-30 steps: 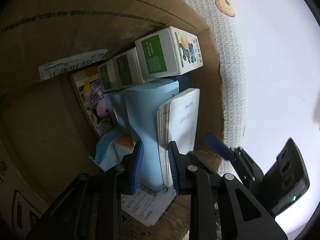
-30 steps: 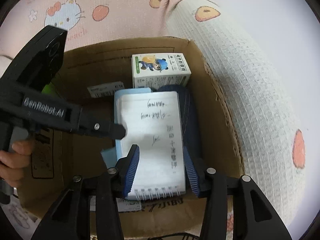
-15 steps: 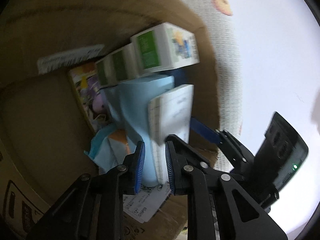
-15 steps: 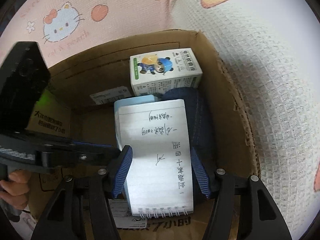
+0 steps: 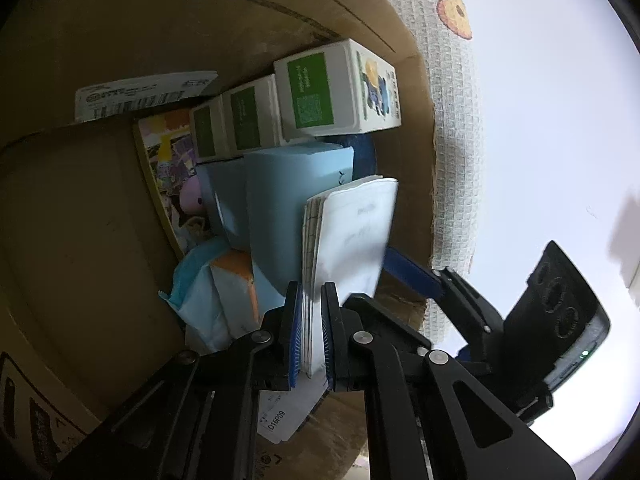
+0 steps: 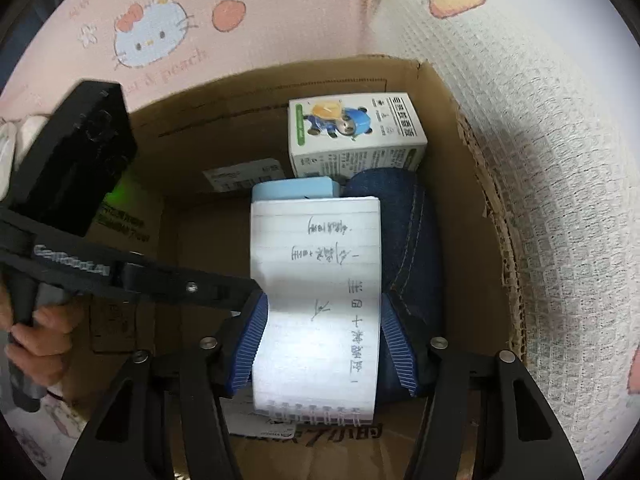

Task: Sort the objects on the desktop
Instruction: 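Lower the notepad into the box beside the blue LUCKY pack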

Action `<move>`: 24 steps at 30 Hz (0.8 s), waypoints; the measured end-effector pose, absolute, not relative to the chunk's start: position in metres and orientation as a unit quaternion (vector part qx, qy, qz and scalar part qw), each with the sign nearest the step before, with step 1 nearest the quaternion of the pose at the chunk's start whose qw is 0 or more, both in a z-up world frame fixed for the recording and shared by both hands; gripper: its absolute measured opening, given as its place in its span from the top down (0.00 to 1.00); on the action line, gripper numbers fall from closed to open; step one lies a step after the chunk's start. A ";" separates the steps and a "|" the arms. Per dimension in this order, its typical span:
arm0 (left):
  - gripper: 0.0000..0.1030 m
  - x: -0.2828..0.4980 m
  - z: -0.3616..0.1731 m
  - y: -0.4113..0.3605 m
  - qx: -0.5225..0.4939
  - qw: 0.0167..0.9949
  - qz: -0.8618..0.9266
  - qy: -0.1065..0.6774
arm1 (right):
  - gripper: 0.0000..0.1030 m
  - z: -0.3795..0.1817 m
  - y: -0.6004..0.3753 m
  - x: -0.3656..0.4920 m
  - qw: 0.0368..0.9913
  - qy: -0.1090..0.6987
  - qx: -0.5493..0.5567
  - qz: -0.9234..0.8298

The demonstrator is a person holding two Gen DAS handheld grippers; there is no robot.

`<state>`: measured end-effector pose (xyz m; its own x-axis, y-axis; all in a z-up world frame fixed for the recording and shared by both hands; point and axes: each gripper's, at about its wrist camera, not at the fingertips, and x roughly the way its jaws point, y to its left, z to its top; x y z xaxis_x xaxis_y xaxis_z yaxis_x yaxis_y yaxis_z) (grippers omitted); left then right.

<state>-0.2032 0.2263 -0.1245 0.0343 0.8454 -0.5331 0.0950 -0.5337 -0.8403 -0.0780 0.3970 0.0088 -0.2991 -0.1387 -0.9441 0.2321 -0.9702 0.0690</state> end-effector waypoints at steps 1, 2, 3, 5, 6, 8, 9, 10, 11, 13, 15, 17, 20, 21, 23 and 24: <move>0.90 -0.204 -0.124 0.227 -0.646 0.320 0.589 -0.366 | 0.46 0.013 0.398 -0.077 0.114 0.043 0.581 -0.804; 0.90 -0.205 -0.124 0.229 -0.647 0.322 0.586 -0.367 | 0.46 0.015 0.399 -0.077 0.113 0.045 0.581 -0.805; 0.90 -0.207 -0.125 0.230 -0.647 0.324 0.583 -0.370 | 0.46 0.017 0.399 -0.076 0.111 0.048 0.580 -0.805; 0.90 -0.209 -0.123 0.233 -0.643 0.323 0.587 -0.370 | 0.46 0.017 0.402 -0.078 0.103 0.052 0.584 -0.803; 0.90 -0.211 -0.122 0.236 -0.645 0.324 0.587 -0.368 | 0.47 0.017 0.406 -0.082 0.103 0.052 0.584 -0.804; 0.90 -0.215 -0.123 0.239 -0.644 0.330 0.579 -0.376 | 0.47 0.022 0.408 -0.090 0.095 0.062 0.583 -0.804; 0.90 -0.218 -0.124 0.241 -0.644 0.331 0.577 -0.377 | 0.47 0.023 0.409 -0.092 0.091 0.067 0.584 -0.804; 0.90 -0.222 -0.124 0.243 -0.646 0.333 0.575 -0.377 | 0.47 0.024 0.411 -0.093 0.086 0.070 0.585 -0.803; 0.90 -0.225 -0.125 0.245 -0.647 0.333 0.571 -0.379 | 0.47 0.025 0.412 -0.095 0.082 0.075 0.586 -0.803; 0.90 -0.230 -0.128 0.248 -0.649 0.331 0.568 -0.382 | 0.47 0.020 0.420 -0.100 0.075 0.090 0.587 -0.801; 0.91 -0.234 -0.128 0.251 -0.646 0.335 0.567 -0.386 | 0.48 0.023 0.417 -0.101 0.066 0.104 0.586 -0.801; 0.91 -0.238 -0.127 0.254 -0.641 0.343 0.565 -0.391 | 0.50 0.026 0.417 -0.102 0.055 0.120 0.583 -0.802; 0.92 -0.246 -0.131 0.257 -0.640 0.346 0.554 -0.404 | 0.50 0.026 0.409 -0.104 0.027 0.170 0.578 -0.797; 0.92 -0.248 -0.131 0.257 -0.642 0.342 0.556 -0.402 | 0.50 0.027 0.406 -0.102 0.027 0.182 0.578 -0.795; 0.92 -0.251 -0.133 0.258 -0.640 0.341 0.557 -0.405 | 0.50 0.029 0.405 -0.100 0.030 0.187 0.584 -0.790; 0.92 -0.253 -0.133 0.258 -0.638 0.342 0.557 -0.406 | 0.50 0.031 0.405 -0.100 0.028 0.189 0.583 -0.790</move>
